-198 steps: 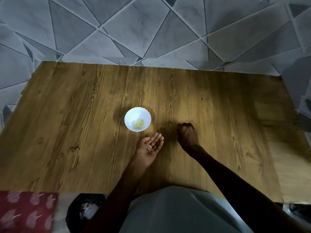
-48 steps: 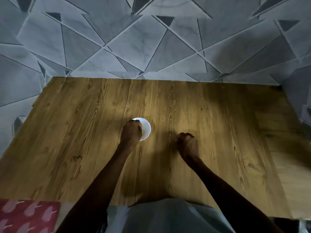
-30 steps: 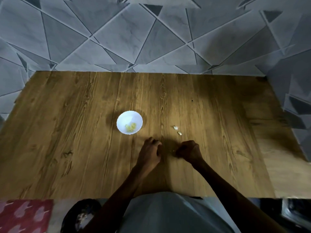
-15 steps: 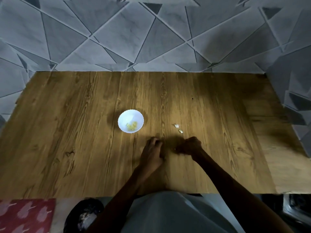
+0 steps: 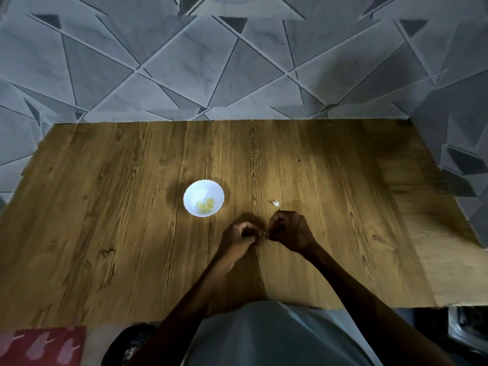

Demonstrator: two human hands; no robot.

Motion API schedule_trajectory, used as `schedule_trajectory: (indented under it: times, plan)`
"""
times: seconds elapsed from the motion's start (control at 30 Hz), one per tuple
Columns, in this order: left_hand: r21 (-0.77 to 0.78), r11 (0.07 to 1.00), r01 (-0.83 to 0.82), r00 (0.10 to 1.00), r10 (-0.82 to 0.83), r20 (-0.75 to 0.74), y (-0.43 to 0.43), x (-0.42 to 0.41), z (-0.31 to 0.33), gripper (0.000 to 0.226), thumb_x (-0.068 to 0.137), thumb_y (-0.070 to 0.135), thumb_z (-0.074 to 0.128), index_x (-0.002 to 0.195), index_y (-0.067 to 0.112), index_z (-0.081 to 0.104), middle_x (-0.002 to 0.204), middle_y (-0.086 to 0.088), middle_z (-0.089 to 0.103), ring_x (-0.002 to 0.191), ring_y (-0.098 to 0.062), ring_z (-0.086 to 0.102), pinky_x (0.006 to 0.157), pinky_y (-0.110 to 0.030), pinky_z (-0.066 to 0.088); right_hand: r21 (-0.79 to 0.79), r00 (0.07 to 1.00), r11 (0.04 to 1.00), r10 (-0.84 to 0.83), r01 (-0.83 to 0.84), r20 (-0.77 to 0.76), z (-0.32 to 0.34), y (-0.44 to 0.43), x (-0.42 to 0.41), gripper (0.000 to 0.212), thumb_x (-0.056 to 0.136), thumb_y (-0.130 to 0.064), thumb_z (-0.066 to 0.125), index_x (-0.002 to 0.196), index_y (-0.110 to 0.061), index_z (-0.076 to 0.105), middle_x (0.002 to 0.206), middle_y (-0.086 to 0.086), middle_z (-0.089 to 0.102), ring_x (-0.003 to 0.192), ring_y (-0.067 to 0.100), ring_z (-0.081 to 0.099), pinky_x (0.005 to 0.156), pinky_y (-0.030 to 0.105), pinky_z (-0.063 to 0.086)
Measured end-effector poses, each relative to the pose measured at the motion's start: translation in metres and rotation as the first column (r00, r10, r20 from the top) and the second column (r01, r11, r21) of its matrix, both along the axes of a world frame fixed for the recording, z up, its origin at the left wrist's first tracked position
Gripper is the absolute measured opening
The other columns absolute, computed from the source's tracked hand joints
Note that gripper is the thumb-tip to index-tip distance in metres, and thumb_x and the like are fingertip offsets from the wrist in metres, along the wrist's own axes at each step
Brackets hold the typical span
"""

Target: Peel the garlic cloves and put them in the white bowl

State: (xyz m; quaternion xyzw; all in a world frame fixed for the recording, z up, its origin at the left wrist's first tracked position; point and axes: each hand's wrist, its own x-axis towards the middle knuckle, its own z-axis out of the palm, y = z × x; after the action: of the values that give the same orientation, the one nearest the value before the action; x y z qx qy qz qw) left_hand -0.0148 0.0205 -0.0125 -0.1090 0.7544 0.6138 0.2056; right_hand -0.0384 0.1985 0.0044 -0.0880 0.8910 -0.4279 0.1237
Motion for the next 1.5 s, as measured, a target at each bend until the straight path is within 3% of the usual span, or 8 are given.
schedule_trajectory:
  times: [0.17, 0.3, 0.4, 0.5, 0.67, 0.87, 1.13, 1.5]
  plan:
    - [0.089, 0.994, 0.060, 0.998, -0.063, 0.023, -0.008, -0.003, 0.001, 0.013, 0.091, 0.003, 0.061, 0.098, 0.009, 0.071, 0.091, -0.006, 0.073, 0.082, -0.016, 0.070, 0.077, -0.025, 0.056, -0.055, 0.999, 0.998, -0.032, 0.034, 0.043, 0.002, -0.001, -0.002, 0.020, 0.077, -0.005, 0.080, 0.077, -0.019, 0.065, 0.069, -0.009, 0.067, 0.065, 0.004, 0.067, 0.061, 0.020, 0.056]
    - [0.132, 0.983, 0.123, 0.989, -0.111, -0.094, -0.013, -0.007, 0.007, 0.010, 0.091, 0.008, 0.064, 0.098, 0.002, 0.070, 0.081, -0.004, 0.071, 0.073, -0.016, 0.065, 0.075, -0.025, 0.052, -0.368, 0.890, 0.887, -0.093, 0.278, 0.447, 0.009, 0.003, -0.001, 0.009, 0.085, 0.004, 0.066, 0.092, -0.001, 0.068, 0.081, 0.007, 0.074, 0.081, 0.021, 0.072, 0.068, 0.028, 0.058]
    - [0.178, 0.978, 0.107, 0.989, -0.086, -0.121, -0.012, -0.008, 0.009, 0.014, 0.091, 0.005, 0.063, 0.099, -0.007, 0.067, 0.078, -0.010, 0.069, 0.070, -0.019, 0.063, 0.071, -0.025, 0.053, -0.431, 0.809, 0.822, -0.060, 0.373, 0.585, 0.013, 0.007, -0.002, 0.014, 0.085, 0.009, 0.060, 0.094, -0.001, 0.067, 0.091, 0.015, 0.074, 0.090, 0.026, 0.071, 0.081, 0.039, 0.058]
    - [0.276, 0.959, 0.069, 0.997, -0.071, -0.002, -0.013, -0.007, 0.009, 0.015, 0.092, 0.006, 0.062, 0.100, -0.005, 0.069, 0.079, -0.012, 0.068, 0.072, -0.020, 0.061, 0.072, -0.026, 0.052, -0.463, 0.880, 0.837, -0.046, 0.292, 0.472, 0.012, 0.006, 0.001, 0.013, 0.086, 0.011, 0.060, 0.094, 0.002, 0.066, 0.087, 0.014, 0.074, 0.084, 0.024, 0.072, 0.074, 0.033, 0.060]
    - [0.494, 0.849, -0.185, 0.943, 0.012, 0.333, -0.015, -0.004, 0.012, 0.017, 0.090, 0.005, 0.064, 0.104, -0.002, 0.070, 0.083, -0.008, 0.070, 0.074, -0.013, 0.065, 0.069, -0.020, 0.053, -0.219, 0.976, 0.960, -0.136, 0.172, 0.169, 0.013, -0.009, 0.001, 0.010, 0.080, 0.002, 0.074, 0.084, -0.006, 0.070, 0.078, 0.004, 0.074, 0.075, 0.015, 0.072, 0.067, 0.028, 0.060]
    - [0.211, 0.977, 0.024, 1.000, -0.027, 0.010, -0.018, 0.001, 0.008, 0.012, 0.093, 0.015, 0.063, 0.100, 0.009, 0.071, 0.085, -0.003, 0.072, 0.076, -0.015, 0.066, 0.076, -0.027, 0.051, -0.258, 0.943, 0.929, -0.196, 0.266, 0.268, 0.007, -0.009, 0.004, 0.007, 0.083, 0.003, 0.069, 0.086, -0.004, 0.069, 0.082, 0.012, 0.073, 0.079, 0.025, 0.072, 0.071, 0.032, 0.060]
    - [0.224, 0.974, -0.040, 0.998, 0.030, 0.048, -0.020, 0.002, 0.004, 0.014, 0.091, 0.013, 0.067, 0.102, 0.008, 0.072, 0.090, -0.009, 0.074, 0.081, -0.019, 0.069, 0.082, -0.031, 0.055, 0.026, 0.996, 0.995, -0.093, 0.093, -0.009, -0.004, -0.007, -0.002, 0.025, 0.085, 0.008, 0.065, 0.092, -0.014, 0.075, 0.086, -0.010, 0.071, 0.075, 0.005, 0.069, 0.070, 0.022, 0.059]
    - [0.379, 0.915, -0.134, 0.990, 0.109, 0.088, -0.014, 0.000, 0.014, 0.019, 0.092, 0.006, 0.063, 0.107, -0.006, 0.068, 0.094, -0.015, 0.071, 0.085, -0.019, 0.069, 0.077, -0.023, 0.055, -0.104, 1.000, 0.994, -0.020, 0.022, 0.022, 0.009, -0.008, 0.002, 0.007, 0.090, -0.008, 0.068, 0.089, -0.013, 0.073, 0.074, -0.003, 0.071, 0.063, 0.007, 0.069, 0.059, 0.023, 0.058]
